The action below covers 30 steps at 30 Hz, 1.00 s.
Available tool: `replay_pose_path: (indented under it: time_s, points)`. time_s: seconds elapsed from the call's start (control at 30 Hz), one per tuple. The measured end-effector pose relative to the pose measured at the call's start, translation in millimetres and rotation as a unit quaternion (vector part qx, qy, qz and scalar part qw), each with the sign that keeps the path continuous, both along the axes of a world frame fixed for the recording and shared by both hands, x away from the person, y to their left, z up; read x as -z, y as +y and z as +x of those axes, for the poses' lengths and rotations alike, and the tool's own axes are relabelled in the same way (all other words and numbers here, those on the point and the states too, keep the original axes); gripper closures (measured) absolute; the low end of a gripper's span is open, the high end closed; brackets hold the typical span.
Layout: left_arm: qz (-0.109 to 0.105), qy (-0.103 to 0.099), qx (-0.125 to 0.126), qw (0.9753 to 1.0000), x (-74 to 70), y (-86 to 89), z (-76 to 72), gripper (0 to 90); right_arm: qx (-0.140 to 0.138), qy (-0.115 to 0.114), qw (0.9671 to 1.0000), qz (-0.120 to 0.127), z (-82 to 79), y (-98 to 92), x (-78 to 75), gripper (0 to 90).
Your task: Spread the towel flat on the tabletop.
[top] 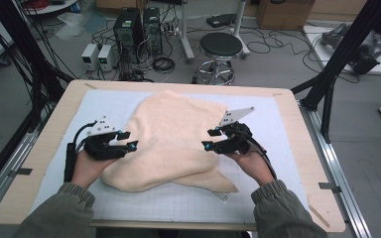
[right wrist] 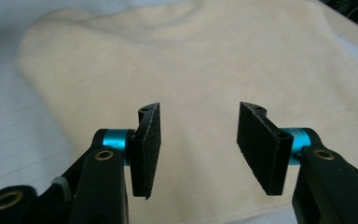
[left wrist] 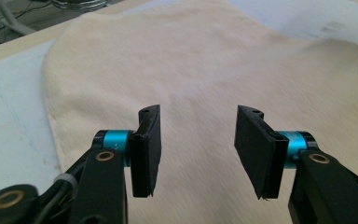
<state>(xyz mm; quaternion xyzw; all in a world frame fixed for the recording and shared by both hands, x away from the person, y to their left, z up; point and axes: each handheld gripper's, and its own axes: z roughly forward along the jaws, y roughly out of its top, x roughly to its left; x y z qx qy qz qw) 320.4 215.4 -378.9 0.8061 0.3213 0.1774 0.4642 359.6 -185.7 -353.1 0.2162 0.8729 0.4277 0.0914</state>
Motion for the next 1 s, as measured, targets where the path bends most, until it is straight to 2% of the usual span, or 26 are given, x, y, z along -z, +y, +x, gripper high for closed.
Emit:
replay_pose_path:
  time_s: [0.07,0.13,0.2,0.27,0.33,0.37,0.43,0.5,0.57,0.6,0.67,0.73,0.77,0.87,0.93,1.0]
  points:
    - [-0.004,-0.001,0.012,0.9999,4.0,3.5,-14.4,48.8,-0.008,0.000,1.0000,-0.003,-12.6,-2.4,4.7,47.3]
    - [-0.010,-0.002,0.027,0.9996,8.3,7.2,-28.1,46.8,-0.020,0.000,0.9998,0.005,-23.2,-4.7,9.8,46.2]
    - [-0.016,-0.002,0.042,0.9990,15.0,9.2,-41.8,44.6,-0.033,0.009,0.9994,-0.005,-33.0,-2.9,15.4,43.5]
    - [0.002,0.003,0.061,0.9981,22.2,11.1,-52.9,42.1,-0.045,0.006,0.9990,-0.001,-40.6,-1.1,22.4,43.5]
    - [0.004,0.009,0.077,0.9970,29.2,12.4,-60.7,39.7,-0.050,0.014,0.9985,-0.017,-43.6,2.7,30.4,42.7]
    - [0.010,0.011,0.083,0.9964,32.2,13.2,-63.4,39.5,-0.054,0.011,0.9983,-0.020,-43.7,5.1,36.2,42.8]
    - [0.021,0.022,0.092,0.9953,39.5,13.3,-65.4,39.2,-0.054,0.022,0.9979,-0.027,-42.9,9.9,46.2,42.8]
    - [0.047,0.030,0.097,0.9937,48.1,10.3,-64.0,41.0,-0.054,0.014,0.9974,-0.044,-40.8,15.5,54.1,46.9]
    - [0.065,0.036,0.096,0.9927,53.5,5.6,-60.7,49.9,-0.051,0.008,0.9971,-0.056,-38.0,19.4,60.2,55.6]
    - [0.070,0.034,0.092,0.9927,54.4,3.7,-59.4,58.3,-0.047,0.016,0.9972,-0.056,-34.1,19.9,63.2,66.0]
    - [0.072,0.041,0.087,0.9927,52.5,0.4,-53.3,70.7,-0.045,0.030,0.9974,-0.048,-28.7,19.0,65.3,79.8]
    - [0.072,0.038,0.079,0.9936,46.8,-3.3,-48.8,77.6,-0.036,0.038,0.9982,-0.031,-25.3,15.8,61.1,83.9]
    - [0.070,0.031,0.076,0.9941,42.4,-4.5,-46.1,78.8,-0.028,0.031,0.9987,-0.030,-24.8,14.0,55.8,84.4]
    - [0.046,0.013,0.057,0.9972,24.4,-6.6,-30.8,79.9,-0.007,0.005,0.9999,-0.015,-18.5,6.6,34.4,84.6]
    - [0.011,0.015,0.032,0.9993,11.5,-5.9,-14.1,79.9,0.015,-0.007,0.9998,-0.013,-8.6,2.0,21.1,84.7]
    - [-0.016,0.007,0.003,0.9998,2.1,-6.8,3.3,79.9,0.035,-0.013,0.9992,-0.015,4.2,-1.0,12.9,84.7]
